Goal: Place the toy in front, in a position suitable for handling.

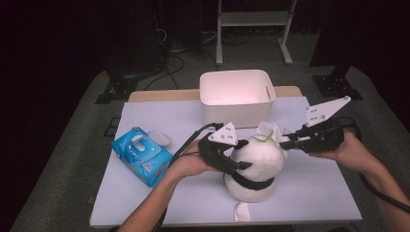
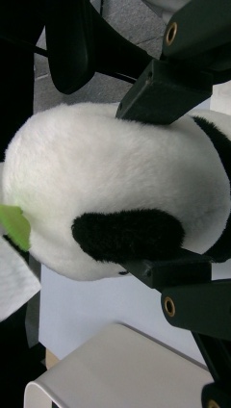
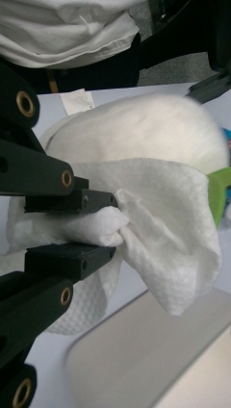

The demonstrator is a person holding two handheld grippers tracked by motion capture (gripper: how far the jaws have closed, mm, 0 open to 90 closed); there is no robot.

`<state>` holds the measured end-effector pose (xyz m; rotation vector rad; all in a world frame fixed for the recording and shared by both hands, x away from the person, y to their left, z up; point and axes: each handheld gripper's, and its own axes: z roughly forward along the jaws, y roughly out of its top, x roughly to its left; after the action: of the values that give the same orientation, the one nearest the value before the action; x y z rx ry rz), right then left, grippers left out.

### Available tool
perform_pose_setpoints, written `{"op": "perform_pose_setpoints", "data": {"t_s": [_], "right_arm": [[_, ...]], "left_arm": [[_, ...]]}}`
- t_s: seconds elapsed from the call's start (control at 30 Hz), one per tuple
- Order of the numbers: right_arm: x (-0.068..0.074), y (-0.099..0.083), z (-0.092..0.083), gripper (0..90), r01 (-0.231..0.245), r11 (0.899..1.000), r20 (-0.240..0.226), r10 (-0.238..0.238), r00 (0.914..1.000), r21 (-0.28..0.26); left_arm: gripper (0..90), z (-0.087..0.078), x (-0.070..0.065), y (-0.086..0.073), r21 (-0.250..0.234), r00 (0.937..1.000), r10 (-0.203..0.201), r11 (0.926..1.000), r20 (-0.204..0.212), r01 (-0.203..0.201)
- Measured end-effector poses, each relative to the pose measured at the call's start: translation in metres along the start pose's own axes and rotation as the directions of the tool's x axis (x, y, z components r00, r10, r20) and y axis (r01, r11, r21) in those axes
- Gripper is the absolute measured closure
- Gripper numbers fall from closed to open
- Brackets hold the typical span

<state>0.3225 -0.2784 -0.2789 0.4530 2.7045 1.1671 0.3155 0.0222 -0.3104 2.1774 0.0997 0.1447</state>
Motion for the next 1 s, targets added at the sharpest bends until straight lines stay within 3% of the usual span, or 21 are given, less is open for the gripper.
{"op": "perform_pose_setpoints", "data": {"t_s": [0.1, 0.17, 0.4, 0.5, 0.63, 0.8, 0.93, 1.0], "right_arm": [[0.0, -0.007, -0.001, 75.8, -0.017, 1.0, -0.005, 0.017, 0.9998, -0.019], [0.004, -0.004, -0.003, 75.8, 0.001, 1.0, -0.007, -0.001, 1.0, -0.029], [0.016, 0.025, -0.004, 75.8, 0.076, 0.995, -0.035, -0.079, 0.9963, -0.062], [0.019, 0.034, 0.001, 75.8, 0.105, 0.994, -0.021, -0.106, 0.9942, -0.022], [0.015, 0.026, 0.001, 75.9, 0.071, 0.997, -0.025, -0.071, 0.9971, -0.017], [0.013, 0.015, -0.002, 76.0, 0.053, 0.998, -0.02, -0.053, 0.9984, -0.028], [0.012, 0.008, -0.004, 75.9, 0.034, 0.998, -0.021, -0.035, 0.9992, -0.046], [0.012, 0.006, -0.003, 75.9, 0.032, 0.998, -0.022, -0.033, 0.9992, -0.057]], "left_arm": [[36.2, 0.001, 0.0, 0.002, -0.002, 1.0, 0.007, 1.0, -0.002, -0.007], [36.9, 0.002, 0.001, 0.005, 0.002, 0.9999, 0.015, 0.9999, -0.003, -0.015], [38.3, 0.012, 0.001, 0.021, 0.015, 0.9995, 0.032, 0.9994, -0.001, -0.032], [37.7, 0.014, 0.001, 0.023, 0.033, 0.9992, 0.036, 0.9988, -0.015, -0.035], [31.6, 0.015, 0.004, 0.018, 0.003, 0.9998, 0.015, 0.9999, -0.009, -0.015], [24.2, 0.019, 0.007, 0.009, 0.014, 0.9998, -0.009, 0.9999, 0.016, 0.008], [23.2, 0.025, 0.012, -0.001, -0.009, 0.9978, -0.042, 0.9991, 0.052, 0.042], [30.4, 0.024, 0.013, -0.002, -0.02, 0.9977, -0.041, 0.9989, 0.053, 0.043]]}}
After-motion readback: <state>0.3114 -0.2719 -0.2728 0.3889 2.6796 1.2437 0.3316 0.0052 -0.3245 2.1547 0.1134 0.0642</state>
